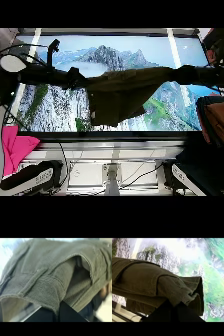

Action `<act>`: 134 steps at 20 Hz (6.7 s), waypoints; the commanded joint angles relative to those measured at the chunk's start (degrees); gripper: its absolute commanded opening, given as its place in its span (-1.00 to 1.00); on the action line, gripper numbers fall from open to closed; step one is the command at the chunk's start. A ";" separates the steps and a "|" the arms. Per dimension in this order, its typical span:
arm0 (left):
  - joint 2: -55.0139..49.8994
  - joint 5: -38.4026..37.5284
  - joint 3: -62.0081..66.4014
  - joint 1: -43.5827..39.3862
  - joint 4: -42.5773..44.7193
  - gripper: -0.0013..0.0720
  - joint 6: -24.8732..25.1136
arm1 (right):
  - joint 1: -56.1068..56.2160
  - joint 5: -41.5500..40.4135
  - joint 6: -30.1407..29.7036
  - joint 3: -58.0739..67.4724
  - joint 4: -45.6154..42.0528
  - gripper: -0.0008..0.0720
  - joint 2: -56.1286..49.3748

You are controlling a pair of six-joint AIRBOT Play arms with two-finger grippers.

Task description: Fold the clothes and pants, and hang the long-sleeved shirts on hangers.

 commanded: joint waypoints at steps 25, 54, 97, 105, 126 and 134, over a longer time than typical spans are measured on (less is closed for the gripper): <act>-16.41 28.79 -0.02 -0.22 -10.03 -0.86 6.21 | 19.61 -52.11 0.07 -0.33 3.39 -0.93 -28.74; -25.79 24.22 -0.02 -1.38 11.45 0.76 10.80 | 8.17 -31.06 0.07 -0.15 -11.23 0.80 -28.50; -22.93 32.20 -0.02 0.61 33.31 -0.86 -2.38 | 8.20 -26.97 0.11 -0.20 -11.04 0.78 -28.74; -22.82 29.29 0.00 1.29 35.65 0.78 -3.50 | 8.20 -14.93 0.11 -0.20 -10.60 0.53 -32.20; -29.46 -2.86 -0.04 5.16 21.35 0.76 15.52 | 8.17 -13.99 0.04 -0.15 -10.84 0.53 -32.20; -29.90 3.28 -0.07 5.22 16.50 0.17 18.08 | 8.17 -13.97 0.02 -0.15 -11.23 0.53 -32.20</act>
